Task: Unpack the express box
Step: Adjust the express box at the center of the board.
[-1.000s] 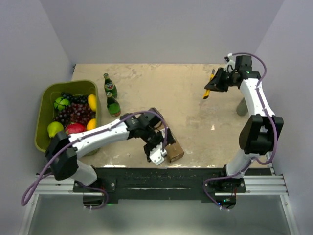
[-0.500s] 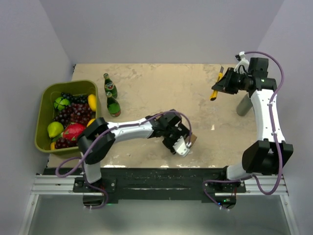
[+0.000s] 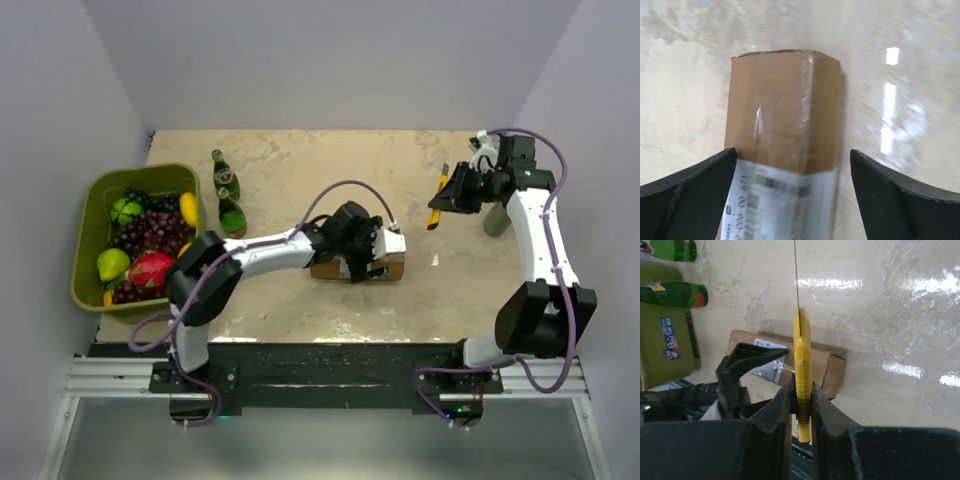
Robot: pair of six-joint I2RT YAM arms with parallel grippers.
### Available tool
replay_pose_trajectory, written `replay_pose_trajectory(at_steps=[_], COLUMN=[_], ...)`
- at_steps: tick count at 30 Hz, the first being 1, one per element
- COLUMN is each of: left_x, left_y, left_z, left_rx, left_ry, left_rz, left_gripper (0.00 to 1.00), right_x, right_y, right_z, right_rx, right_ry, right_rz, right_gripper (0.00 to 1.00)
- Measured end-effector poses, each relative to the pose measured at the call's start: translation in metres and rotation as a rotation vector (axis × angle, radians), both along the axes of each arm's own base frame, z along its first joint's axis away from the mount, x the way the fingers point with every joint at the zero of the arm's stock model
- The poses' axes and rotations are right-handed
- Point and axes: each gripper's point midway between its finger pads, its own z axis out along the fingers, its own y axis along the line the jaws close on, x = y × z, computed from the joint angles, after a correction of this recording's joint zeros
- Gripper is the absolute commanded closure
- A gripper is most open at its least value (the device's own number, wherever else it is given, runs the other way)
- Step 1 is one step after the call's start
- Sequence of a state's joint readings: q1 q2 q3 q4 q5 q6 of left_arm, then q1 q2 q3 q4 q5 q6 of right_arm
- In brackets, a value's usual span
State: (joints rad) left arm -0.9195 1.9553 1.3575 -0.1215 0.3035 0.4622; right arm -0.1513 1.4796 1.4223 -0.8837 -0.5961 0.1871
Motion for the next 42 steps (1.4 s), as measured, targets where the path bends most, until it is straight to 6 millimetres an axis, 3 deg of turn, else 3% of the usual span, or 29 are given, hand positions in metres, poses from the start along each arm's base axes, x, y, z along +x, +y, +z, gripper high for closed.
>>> replay_pose_trajectory(at_steps=[3,6,9,12,15,20,24,28,32,36,37,40,42], left_x=[-0.028,-0.039,-0.025,0.003,0.015,-0.008,-0.015,-0.01,-0.011,-0.013,-0.015,-0.022,-0.023], left_y=[0.02,0.024,0.025,0.023,0.029,0.048,0.054,0.057,0.06,0.063,0.067,0.086,0.101], left_z=[0.021,0.056,0.086,0.098,0.077,0.014,-0.011,-0.02,-0.029,-0.026,-0.026,-0.023,-0.021], left_rx=[-0.016,-0.055,-0.072,-0.048,0.014,0.172,0.236,0.267,0.266,0.224,0.211,0.213,0.228], left_ry=[0.04,0.04,0.054,0.072,0.13,0.32,0.396,0.397,0.411,0.379,0.35,0.258,0.181], left_rz=[-0.04,-0.108,-0.156,-0.17,-0.157,-0.157,-0.126,-0.075,-0.056,-0.065,-0.073,-0.086,-0.083], left_gripper=[0.0,0.0,0.0,0.0,0.0,0.0,0.0,0.0,0.23,0.28,0.28,0.42,0.43], right_x=[-0.008,-0.014,-0.035,-0.055,-0.071,-0.07,-0.068,-0.069,-0.076,-0.078,-0.078,-0.074,-0.072], right_y=[0.001,0.0,0.004,0.008,0.015,0.024,0.026,0.026,0.024,0.023,0.023,0.022,0.022], right_z=[-0.004,-0.003,-0.019,-0.044,-0.06,-0.055,-0.052,-0.048,-0.055,-0.065,-0.069,-0.084,-0.093], right_rx=[-0.008,-0.028,-0.033,-0.018,0.034,0.099,0.113,0.106,0.083,0.078,0.081,0.095,0.103], right_ry=[0.013,-0.006,0.032,0.12,0.201,0.197,0.18,0.159,0.167,0.202,0.226,0.296,0.337], right_rz=[0.014,0.038,0.092,0.135,0.151,0.155,0.158,0.166,0.18,0.204,0.212,0.23,0.241], right_gripper=[1.0,1.0,1.0,1.0,1.0,1.0,1.0,1.0,1.0,1.0,1.0,1.0,1.0])
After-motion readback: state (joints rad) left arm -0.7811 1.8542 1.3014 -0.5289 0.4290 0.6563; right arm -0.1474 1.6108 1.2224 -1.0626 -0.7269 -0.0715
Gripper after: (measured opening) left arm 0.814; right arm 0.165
